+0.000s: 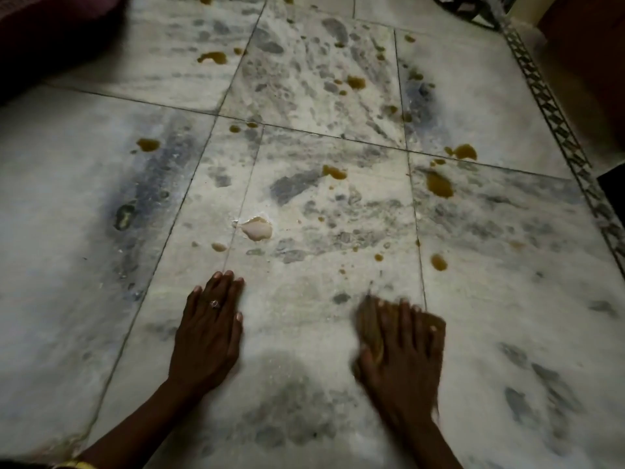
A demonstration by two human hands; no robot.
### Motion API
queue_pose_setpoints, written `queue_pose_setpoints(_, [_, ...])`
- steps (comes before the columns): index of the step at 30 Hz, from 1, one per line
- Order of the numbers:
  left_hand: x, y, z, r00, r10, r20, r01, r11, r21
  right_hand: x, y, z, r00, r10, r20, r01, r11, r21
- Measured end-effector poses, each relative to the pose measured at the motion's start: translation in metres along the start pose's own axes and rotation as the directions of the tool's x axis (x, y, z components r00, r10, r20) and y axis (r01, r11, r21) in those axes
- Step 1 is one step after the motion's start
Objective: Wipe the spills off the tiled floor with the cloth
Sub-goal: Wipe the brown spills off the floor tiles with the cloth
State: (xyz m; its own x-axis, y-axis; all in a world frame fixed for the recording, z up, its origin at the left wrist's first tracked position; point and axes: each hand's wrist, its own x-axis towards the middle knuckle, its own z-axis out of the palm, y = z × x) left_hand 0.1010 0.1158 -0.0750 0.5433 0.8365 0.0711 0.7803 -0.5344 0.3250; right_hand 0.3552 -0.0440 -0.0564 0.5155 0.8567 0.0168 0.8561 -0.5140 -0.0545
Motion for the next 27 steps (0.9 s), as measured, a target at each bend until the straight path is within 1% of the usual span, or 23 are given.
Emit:
queue_pose_setpoints(1, [0.0, 0.0, 0.001, 1.0, -0.011, 0.006, 0.011, 1.0, 0.005, 0.025, -0.013, 0.002, 0.996, 0.085, -0.002, -0.085, 0.996, 0.01])
queue_pose_setpoints(2, [0.001, 0.001, 0.001, 1.0, -0.021, 0.011, 0.021, 1.0, 0.011, 0.049, -0.03, 0.004, 0.991, 0.135, -0.004, -0.134, 0.99, 0.038])
queue_pose_setpoints(3, [0.001, 0.002, 0.001, 0.999, -0.03, 0.015, 0.03, 0.999, 0.017, 0.07, -0.05, 0.006, 0.99, 0.136, 0.027, -0.137, 0.988, 0.064])
queue_pose_setpoints(4, [0.001, 0.002, 0.0, 0.999, -0.037, 0.02, 0.036, 0.999, 0.018, 0.086, -0.072, 0.007, 0.994, 0.095, 0.054, -0.099, 0.992, 0.081])
queue_pose_setpoints(5, [0.001, 0.001, -0.001, 0.999, -0.04, 0.022, 0.04, 0.999, 0.017, 0.095, -0.092, 0.009, 0.998, 0.024, 0.061, -0.029, 0.996, 0.085])
queue_pose_setpoints(6, [0.003, 0.001, -0.001, 0.999, -0.042, 0.025, 0.042, 0.999, 0.012, 0.095, -0.105, 0.011, 0.998, -0.05, 0.045, 0.047, 0.996, 0.081])
queue_pose_setpoints(8, [0.003, 0.0, -0.003, 0.998, -0.049, 0.027, 0.049, 0.999, 0.009, 0.072, -0.119, 0.012, 0.976, -0.21, 0.055, 0.206, 0.975, 0.08])
queue_pose_setpoints(10, [0.001, -0.001, -0.006, 0.999, -0.043, 0.016, 0.043, 0.999, 0.005, 0.028, -0.103, 0.008, 0.935, -0.345, 0.08, 0.338, 0.937, 0.088])
queue_pose_setpoints(12, [0.001, -0.002, -0.008, 1.0, -0.023, 0.003, 0.023, 1.0, 0.012, -0.013, -0.059, 0.004, 0.914, -0.404, 0.036, 0.4, 0.913, 0.08])
queue_pose_setpoints(14, [0.003, 0.001, -0.009, 1.0, -0.027, -0.008, 0.028, 0.999, 0.026, -0.03, 0.002, -0.001, 0.93, -0.366, -0.033, 0.367, 0.929, 0.04])
queue_pose_setpoints(15, [0.003, 0.003, -0.008, 0.999, -0.049, -0.01, 0.049, 0.998, 0.027, -0.029, 0.029, -0.004, 0.957, -0.29, -0.027, 0.291, 0.957, 0.016])
queue_pose_setpoints(16, [0.004, 0.008, -0.006, 0.997, -0.08, -0.011, 0.08, 0.996, 0.025, -0.021, 0.051, -0.007, 0.987, -0.16, 0.005, 0.16, 0.987, 0.002])
queue_pose_setpoints(17, [0.005, 0.013, -0.004, 0.994, -0.112, -0.014, 0.112, 0.993, 0.022, -0.007, 0.068, -0.007, 1.0, 0.009, 0.028, -0.009, 1.0, -0.008])
queue_pose_setpoints(18, [0.003, 0.017, -0.002, 0.99, -0.14, -0.017, 0.14, 0.99, 0.021, 0.012, 0.076, -0.005, 0.986, 0.167, 0.026, -0.167, 0.986, -0.014])
queue_pose_setpoints(19, [0.003, 0.02, 0.0, 0.988, -0.152, -0.022, 0.153, 0.988, 0.017, 0.036, 0.081, -0.003, 0.954, 0.299, 0.026, -0.299, 0.954, -0.002])
queue_pose_setpoints(20, [0.003, 0.021, 0.001, 0.987, -0.156, -0.026, 0.156, 0.988, 0.012, 0.064, 0.082, -0.002, 0.919, 0.393, 0.037, -0.394, 0.919, 0.025])
queue_pose_setpoints(21, [0.002, 0.022, 0.002, 0.988, -0.149, -0.033, 0.149, 0.989, 0.008, 0.095, 0.079, -0.002, 0.891, 0.45, 0.052, -0.452, 0.891, 0.049])
queue_pose_setpoints(22, [0.003, 0.023, 0.003, 0.99, -0.139, -0.033, 0.139, 0.99, -0.002, 0.127, 0.074, -0.004, 0.884, 0.464, 0.063, -0.467, 0.883, 0.05])
queue_pose_setpoints(23, [0.002, 0.023, 0.003, 0.99, -0.136, -0.03, 0.135, 0.991, -0.013, 0.154, 0.062, -0.005, 0.897, 0.435, 0.076, -0.439, 0.897, 0.047])
queue_pose_setpoints(25, [0.003, 0.026, 0.003, 0.988, -0.152, -0.028, 0.152, 0.988, -0.027, 0.191, 0.022, -0.005, 0.948, 0.303, 0.101, -0.31, 0.949, 0.065])
queue_pose_setpoints(27, [0.009, 0.029, 0.004, 0.983, -0.177, -0.042, 0.176, 0.984, -0.03, 0.198, -0.032, 0.003, 0.99, 0.137, 0.045, -0.141, 0.984, 0.112])
